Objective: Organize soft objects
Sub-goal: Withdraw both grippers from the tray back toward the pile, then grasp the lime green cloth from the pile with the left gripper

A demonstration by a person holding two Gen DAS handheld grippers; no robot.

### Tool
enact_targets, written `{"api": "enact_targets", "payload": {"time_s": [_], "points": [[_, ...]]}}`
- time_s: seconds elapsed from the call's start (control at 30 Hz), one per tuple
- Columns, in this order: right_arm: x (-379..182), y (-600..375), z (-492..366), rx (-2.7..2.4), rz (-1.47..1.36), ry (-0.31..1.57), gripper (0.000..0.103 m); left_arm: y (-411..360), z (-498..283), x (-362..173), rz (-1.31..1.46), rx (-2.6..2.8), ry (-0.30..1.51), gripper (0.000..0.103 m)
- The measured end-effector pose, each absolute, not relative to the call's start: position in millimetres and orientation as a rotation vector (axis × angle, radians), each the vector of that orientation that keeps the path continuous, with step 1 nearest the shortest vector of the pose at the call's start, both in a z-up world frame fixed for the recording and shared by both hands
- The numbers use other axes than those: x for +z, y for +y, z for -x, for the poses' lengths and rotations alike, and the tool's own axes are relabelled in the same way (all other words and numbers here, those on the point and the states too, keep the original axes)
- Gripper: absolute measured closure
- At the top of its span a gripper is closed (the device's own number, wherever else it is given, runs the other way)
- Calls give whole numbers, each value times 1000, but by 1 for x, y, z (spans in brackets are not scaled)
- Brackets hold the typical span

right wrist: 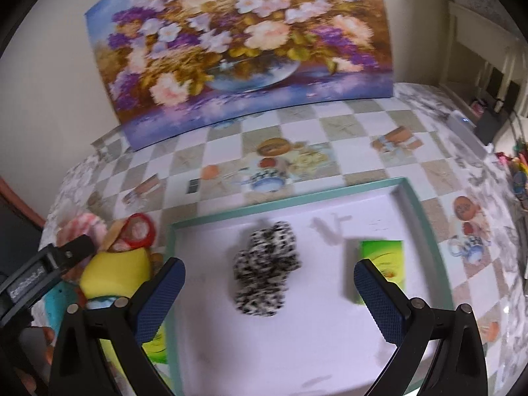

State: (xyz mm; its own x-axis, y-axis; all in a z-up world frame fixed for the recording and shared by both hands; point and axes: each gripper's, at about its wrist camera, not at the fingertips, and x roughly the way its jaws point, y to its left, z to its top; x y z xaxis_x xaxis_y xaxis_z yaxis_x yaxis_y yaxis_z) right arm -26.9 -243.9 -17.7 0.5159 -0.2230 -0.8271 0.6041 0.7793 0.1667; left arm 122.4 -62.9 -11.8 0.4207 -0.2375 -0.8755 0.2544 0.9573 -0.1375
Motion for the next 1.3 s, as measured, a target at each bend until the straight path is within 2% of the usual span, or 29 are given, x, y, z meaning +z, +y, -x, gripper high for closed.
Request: {"api": "enact_targets", "payload": {"time_s": [0.27, 0.6, 1.07, 1.23, 1.3], "points": [[-18, -213, 6, -421, -453, 931, 0, -36, -136, -9, -12, -258, 1190, 1], [-33, -179, -13, -329, -468, 1011, 0, -4, -141, 4, 47, -292, 1224, 1], [-53, -146, 5, -329, -447, 1124, 0, 0, -93, -6, 10, -306, 1231, 1], [-61, -148, 17, -379, -451, 1183, 0, 7, -83, -23, -5, -271, 1270, 3], [-62, -149, 21, -385, -449, 1191, 0, 9, -80, -28, -6, -265, 1280, 9]]}}
